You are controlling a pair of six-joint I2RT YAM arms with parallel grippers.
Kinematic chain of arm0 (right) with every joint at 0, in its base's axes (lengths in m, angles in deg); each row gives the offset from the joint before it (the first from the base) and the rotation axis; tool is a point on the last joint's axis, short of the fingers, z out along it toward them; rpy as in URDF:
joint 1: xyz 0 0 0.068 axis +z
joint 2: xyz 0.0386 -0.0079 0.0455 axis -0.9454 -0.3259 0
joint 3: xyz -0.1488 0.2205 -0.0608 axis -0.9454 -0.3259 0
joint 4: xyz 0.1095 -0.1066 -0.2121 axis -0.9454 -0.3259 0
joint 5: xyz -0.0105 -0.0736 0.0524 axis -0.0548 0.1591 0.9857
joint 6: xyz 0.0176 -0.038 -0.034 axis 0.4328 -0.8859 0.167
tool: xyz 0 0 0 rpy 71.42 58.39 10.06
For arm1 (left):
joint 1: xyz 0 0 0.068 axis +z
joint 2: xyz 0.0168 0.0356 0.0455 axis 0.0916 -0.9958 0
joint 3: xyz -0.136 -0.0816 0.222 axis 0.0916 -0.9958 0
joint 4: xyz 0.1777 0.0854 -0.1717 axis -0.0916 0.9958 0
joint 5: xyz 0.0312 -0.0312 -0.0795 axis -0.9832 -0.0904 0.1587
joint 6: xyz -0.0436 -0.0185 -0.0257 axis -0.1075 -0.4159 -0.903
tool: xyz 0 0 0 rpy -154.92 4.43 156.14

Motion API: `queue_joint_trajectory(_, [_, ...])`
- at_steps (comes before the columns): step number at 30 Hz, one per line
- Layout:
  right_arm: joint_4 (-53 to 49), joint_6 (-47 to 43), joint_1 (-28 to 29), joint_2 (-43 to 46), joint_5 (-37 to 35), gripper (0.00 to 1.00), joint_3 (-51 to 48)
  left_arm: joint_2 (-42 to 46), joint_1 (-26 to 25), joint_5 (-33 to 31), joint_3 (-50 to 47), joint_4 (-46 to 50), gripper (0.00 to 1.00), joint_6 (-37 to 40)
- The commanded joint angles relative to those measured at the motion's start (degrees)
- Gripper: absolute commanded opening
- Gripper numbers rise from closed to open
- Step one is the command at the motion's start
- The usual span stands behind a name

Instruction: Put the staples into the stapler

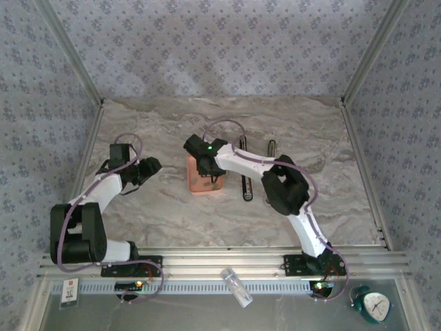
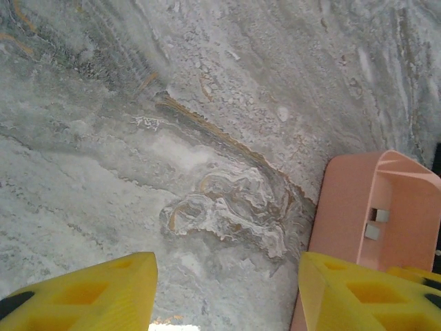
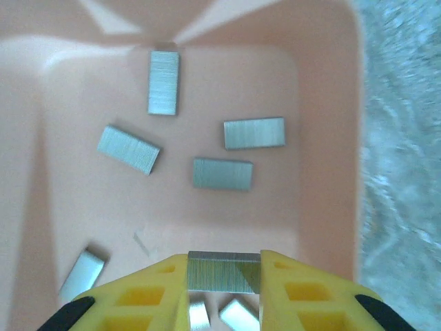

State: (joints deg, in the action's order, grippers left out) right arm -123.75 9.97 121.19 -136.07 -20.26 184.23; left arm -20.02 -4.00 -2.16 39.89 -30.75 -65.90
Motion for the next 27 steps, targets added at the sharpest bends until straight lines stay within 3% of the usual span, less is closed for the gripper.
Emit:
queue_joint_trajectory(1, [5.02, -6.99, 0.97, 8.72, -0.05, 0.27, -6.50, 3.19, 0.50, 1.36, 0.24, 1.08, 0.57, 1.51])
queue_joint_trajectory(7, [12.84, -18.30, 1.68, 21.53, 6.35, 0.25, -21.55, 5.42, 0.46, 2.17, -0.92, 0.83, 0.57, 2.39])
queue_joint_trajectory(16, [16.91, -38.31, 3.16, 35.34, 18.96, 0.26, -38.46, 8.66, -0.69, 6.20, -4.23, -1.75, 0.58, 1.94])
queue_joint_trajectory(20, [15.80, -53.26, 3.55, 37.50, 27.50, 0.28, -42.95, 9.39, -3.79, 7.04, -6.61, -3.09, 0.58, 1.43])
queue_joint_trajectory(27, [9.18, -71.80, 4.19, 32.86, 27.48, 0.28, -43.69, 12.62, -8.24, 5.35, -10.59, -4.05, 0.58, 1.12])
